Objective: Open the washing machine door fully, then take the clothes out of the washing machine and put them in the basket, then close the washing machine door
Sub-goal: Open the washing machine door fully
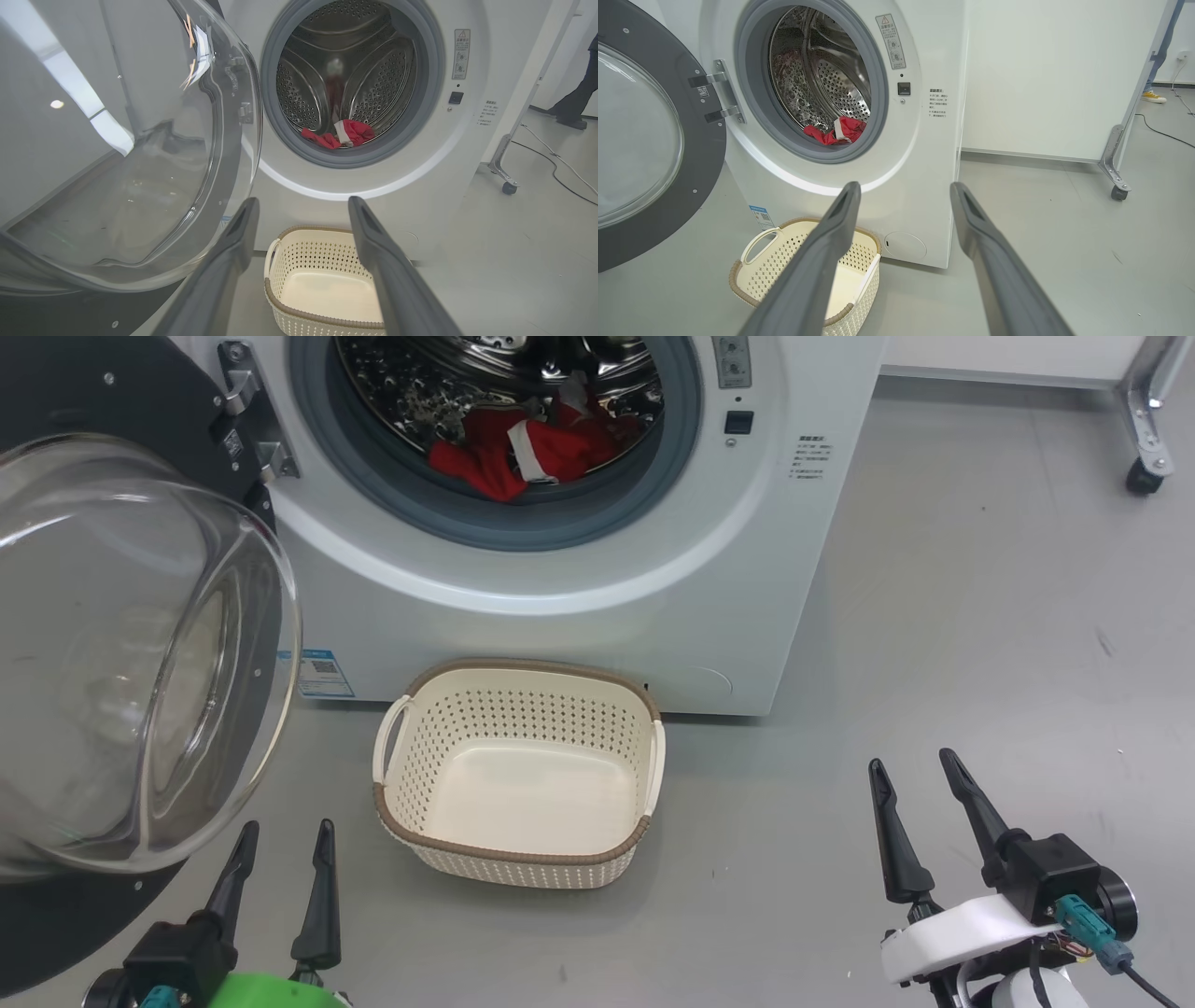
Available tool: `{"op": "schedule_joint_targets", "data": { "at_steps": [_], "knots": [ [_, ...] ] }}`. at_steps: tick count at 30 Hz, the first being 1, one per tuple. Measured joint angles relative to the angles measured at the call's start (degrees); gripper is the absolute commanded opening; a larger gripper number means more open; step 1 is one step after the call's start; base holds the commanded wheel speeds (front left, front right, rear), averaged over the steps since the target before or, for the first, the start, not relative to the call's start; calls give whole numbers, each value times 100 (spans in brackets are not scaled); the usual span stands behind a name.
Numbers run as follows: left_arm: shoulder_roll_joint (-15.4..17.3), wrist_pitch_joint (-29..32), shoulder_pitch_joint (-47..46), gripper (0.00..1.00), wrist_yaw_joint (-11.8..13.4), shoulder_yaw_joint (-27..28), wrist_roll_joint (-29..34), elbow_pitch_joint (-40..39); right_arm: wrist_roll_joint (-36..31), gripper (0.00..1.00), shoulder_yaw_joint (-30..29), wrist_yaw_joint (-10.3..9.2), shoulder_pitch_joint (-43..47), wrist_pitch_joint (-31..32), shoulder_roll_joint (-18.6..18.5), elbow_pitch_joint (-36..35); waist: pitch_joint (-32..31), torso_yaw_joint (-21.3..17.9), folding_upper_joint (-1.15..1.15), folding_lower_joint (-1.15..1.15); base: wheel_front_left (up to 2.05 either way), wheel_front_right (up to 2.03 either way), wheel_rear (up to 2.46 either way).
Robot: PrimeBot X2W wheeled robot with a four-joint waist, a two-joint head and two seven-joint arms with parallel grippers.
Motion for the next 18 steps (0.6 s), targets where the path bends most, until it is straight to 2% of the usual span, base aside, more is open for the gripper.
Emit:
{"op": "schedule_joint_targets", "data": {
  "at_steps": [9, 18],
  "knots": [
    [1, 1, 61, 100, 2, -33, 4, -9, 69, 100, 64, -138, 158, 0, 3, -167, -87, -464, 0, 0, 0, 0, 0],
    [1, 1, 115, 100, 33, -88, 78, -36, 111, 100, 65, -233, 268, 0, 5, -287, -88, -732, 0, 0, 0, 0, 0]
  ]
}}
